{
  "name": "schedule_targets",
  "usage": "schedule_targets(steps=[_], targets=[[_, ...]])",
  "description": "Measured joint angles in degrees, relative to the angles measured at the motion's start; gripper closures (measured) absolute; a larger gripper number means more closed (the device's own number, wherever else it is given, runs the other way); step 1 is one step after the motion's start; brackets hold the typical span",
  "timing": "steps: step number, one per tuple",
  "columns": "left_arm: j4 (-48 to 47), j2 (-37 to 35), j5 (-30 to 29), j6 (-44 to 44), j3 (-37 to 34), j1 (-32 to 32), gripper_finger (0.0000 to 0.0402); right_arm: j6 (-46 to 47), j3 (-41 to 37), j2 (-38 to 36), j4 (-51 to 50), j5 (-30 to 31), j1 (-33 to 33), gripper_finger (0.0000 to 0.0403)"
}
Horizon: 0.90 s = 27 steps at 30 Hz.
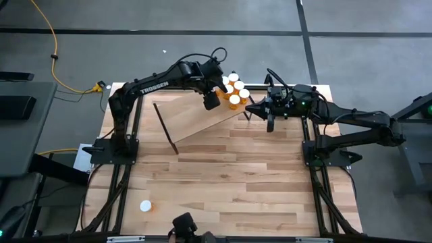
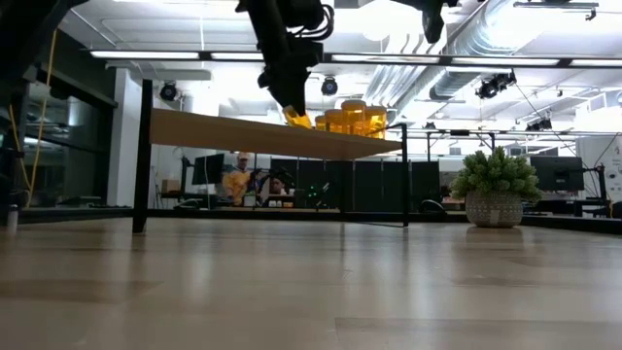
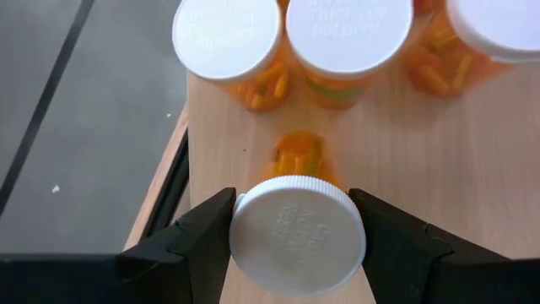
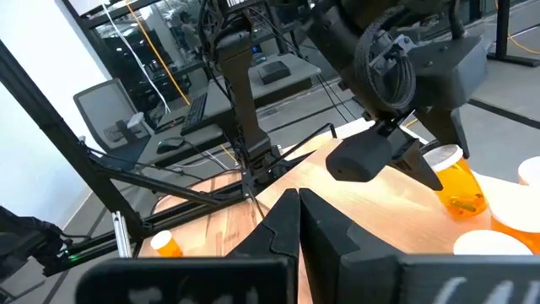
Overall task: Pick and place medicine bottles onto shelf by color
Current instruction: Put the pill bottle on the shelf aligned with the other pill bottles
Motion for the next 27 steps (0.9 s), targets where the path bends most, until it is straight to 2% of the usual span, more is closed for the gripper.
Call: schedule_targets(steps=[27], targets=[[-0.4,0.2,-3.0,3.4,0.0,0.2,0.019,0.0,0.0,0.0,0.0,0.0,0.0,0.0403]])
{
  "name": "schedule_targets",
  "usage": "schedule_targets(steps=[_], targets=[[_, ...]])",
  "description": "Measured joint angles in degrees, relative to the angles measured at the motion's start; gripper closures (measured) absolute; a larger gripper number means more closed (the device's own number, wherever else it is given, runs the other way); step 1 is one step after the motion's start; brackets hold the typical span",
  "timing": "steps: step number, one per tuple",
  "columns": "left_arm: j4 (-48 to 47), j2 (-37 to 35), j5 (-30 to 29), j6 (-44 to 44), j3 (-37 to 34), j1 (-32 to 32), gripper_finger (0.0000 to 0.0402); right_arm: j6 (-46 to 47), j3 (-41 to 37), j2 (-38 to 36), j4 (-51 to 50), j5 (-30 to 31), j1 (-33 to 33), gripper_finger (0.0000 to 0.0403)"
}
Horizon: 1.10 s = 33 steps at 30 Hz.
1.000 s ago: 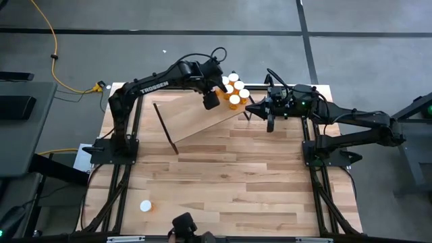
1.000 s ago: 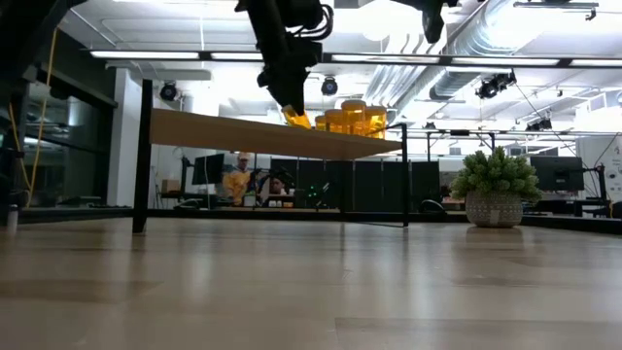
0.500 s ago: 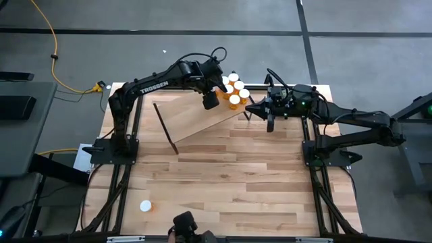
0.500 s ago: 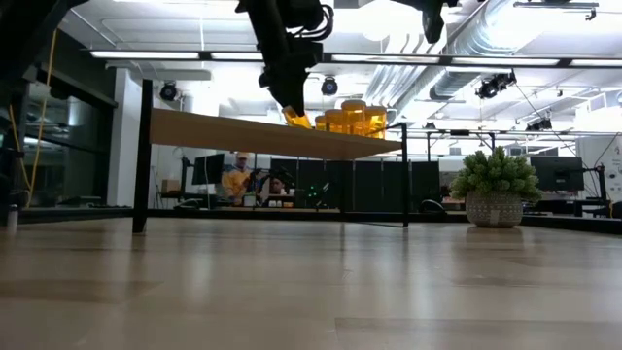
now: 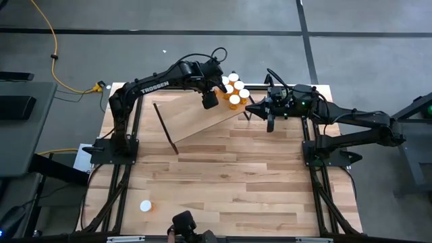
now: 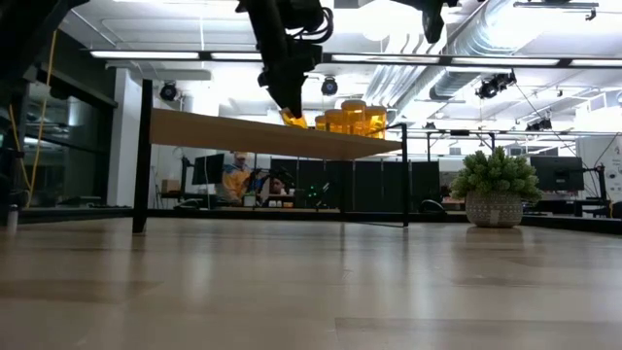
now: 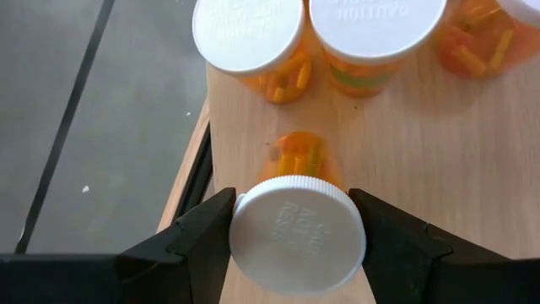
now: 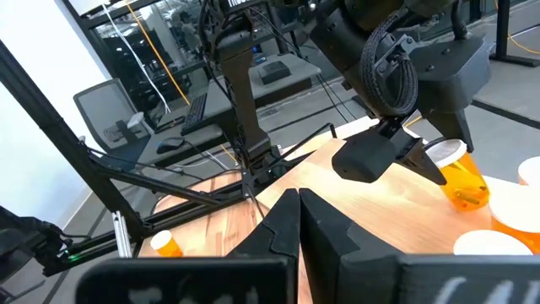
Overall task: Pick and place medicine bottles onto shelf by color
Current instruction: Put the pill bottle on the shelf aligned with the other pill bottles
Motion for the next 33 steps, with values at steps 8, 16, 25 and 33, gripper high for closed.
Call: schedule_targets(steps=[8,16,25,33], targets=[[0.3,0.0,0.0,-0.4,0.0,0.0,0.019,0.0,0.0,0.0,0.0,0.0,0.0,0.0403],[0.3,0.1,-0.3,-0.4,0.0,0.0,0.019,0.0,0.0,0.0,0.0,0.0,0.0,0.0403],[0.3,0.1,-1.7,-0.4,0.0,0.5,0.019,0.0,0.0,0.0,0.0,0.0,0.0,0.0403],[0.3,0.1,-1.7,0.2,0.0,0.5,0.019,0.0,0.0,0.0,0.0,0.0,0.0,0.0403]])
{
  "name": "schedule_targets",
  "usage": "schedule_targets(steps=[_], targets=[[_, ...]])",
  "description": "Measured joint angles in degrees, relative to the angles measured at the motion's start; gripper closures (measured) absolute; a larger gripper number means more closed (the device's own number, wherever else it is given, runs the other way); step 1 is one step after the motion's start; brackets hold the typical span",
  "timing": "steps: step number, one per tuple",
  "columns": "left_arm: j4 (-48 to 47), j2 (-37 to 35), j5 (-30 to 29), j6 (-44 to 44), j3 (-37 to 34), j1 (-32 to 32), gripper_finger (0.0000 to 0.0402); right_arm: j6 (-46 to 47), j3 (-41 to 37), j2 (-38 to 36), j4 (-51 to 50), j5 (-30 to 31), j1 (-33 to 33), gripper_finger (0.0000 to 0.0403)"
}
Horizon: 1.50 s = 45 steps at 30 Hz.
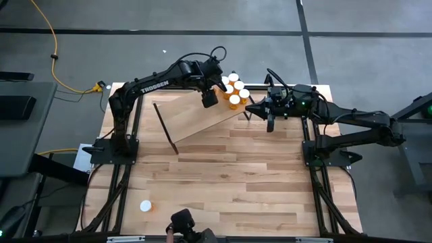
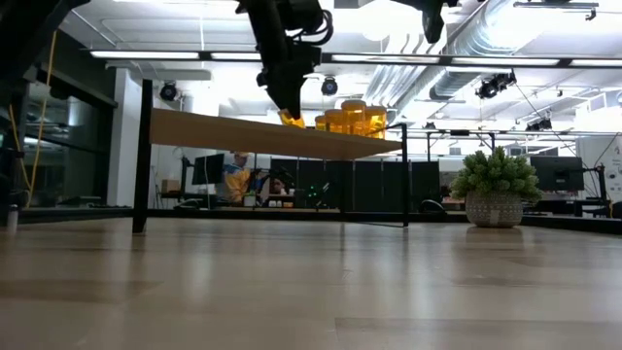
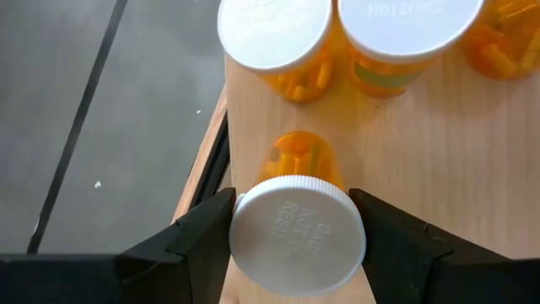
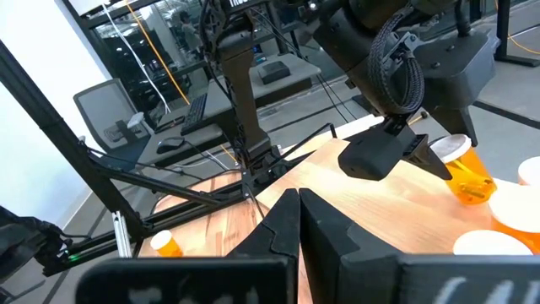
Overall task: Pick and place medicine bottles onto shelf by color
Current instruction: Put the pill bottle on the shelf aligned with the other pill bottles
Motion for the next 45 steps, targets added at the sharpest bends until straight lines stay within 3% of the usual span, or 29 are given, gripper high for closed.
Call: schedule_targets(steps=[36,45], targets=[[0.0,0.0,0.6,1.3,0.0,0.5,0.0189,0.0,0.0,0.0,0.0,0.0,0.0,0.0403],[0.0,0.0,2.1,1.3,0.0,0.5,0.0168,0.1,0.0,0.0,0.0,0.0,0.0,0.0403]])
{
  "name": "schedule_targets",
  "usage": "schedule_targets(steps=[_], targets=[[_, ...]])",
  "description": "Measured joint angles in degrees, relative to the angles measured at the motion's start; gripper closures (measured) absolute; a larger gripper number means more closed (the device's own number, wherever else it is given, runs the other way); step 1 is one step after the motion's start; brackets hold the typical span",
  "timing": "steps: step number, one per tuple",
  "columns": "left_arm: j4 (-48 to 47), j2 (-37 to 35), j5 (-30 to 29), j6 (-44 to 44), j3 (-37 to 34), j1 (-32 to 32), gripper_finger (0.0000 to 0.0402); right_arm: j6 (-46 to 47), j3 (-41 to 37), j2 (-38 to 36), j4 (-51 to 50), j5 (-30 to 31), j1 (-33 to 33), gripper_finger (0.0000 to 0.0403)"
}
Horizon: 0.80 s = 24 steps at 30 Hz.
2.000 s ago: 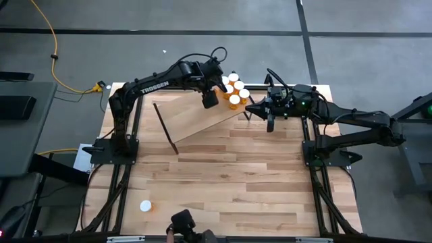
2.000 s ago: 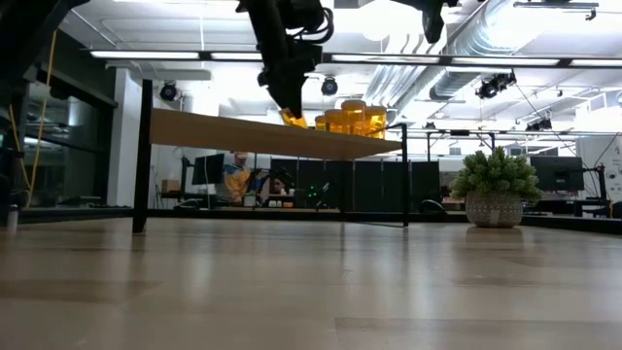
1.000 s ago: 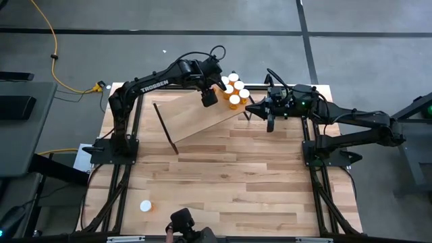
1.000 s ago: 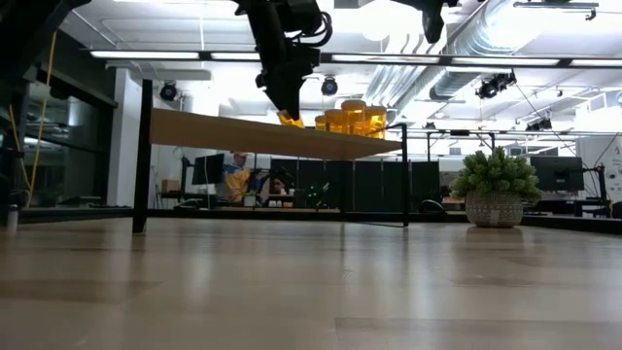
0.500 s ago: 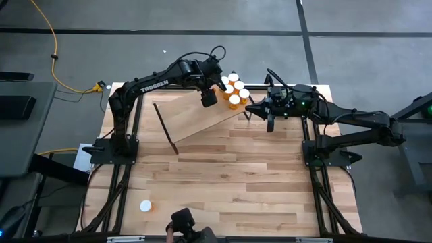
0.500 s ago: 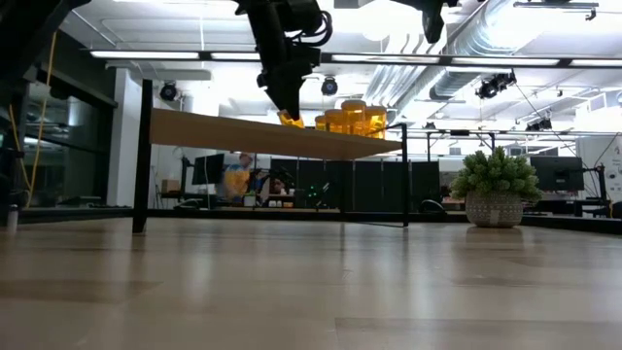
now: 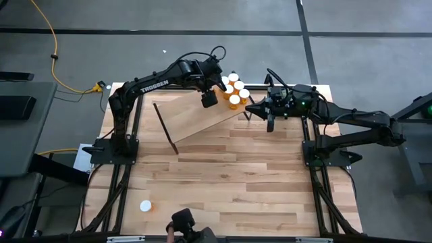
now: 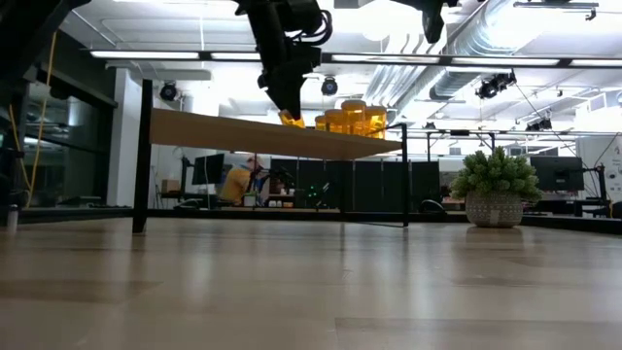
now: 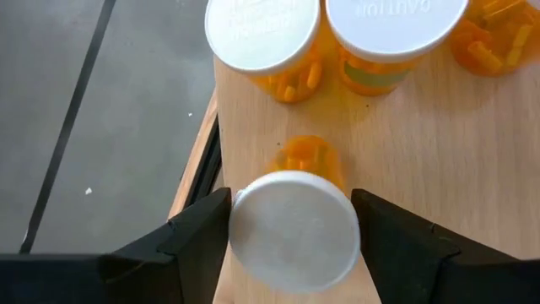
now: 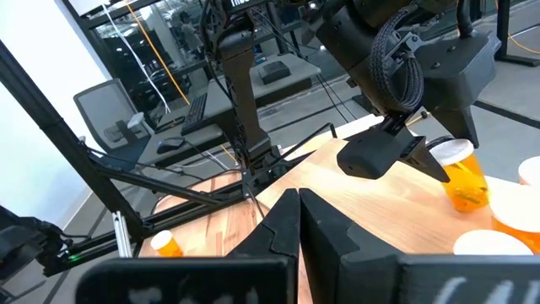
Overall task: Pick and place medicine bottles onto shelf by color
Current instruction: Put the pill bottle on the shelf aligned with the other pill bottles
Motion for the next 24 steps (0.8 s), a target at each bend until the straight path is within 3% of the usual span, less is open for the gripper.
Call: schedule_targets(steps=[16,24], targets=[[1.0,0.0,0.0,-0.4,0.0,0.0,0.0135,0.0,0.0,0.0,0.0,0.0,0.0,0.0403],[-3.2,-2.3,-0.2,-2.7,0.6,-0.2,0.0135,0.0,0.0,0.0,0.0,0.0,0.0,0.0403]])
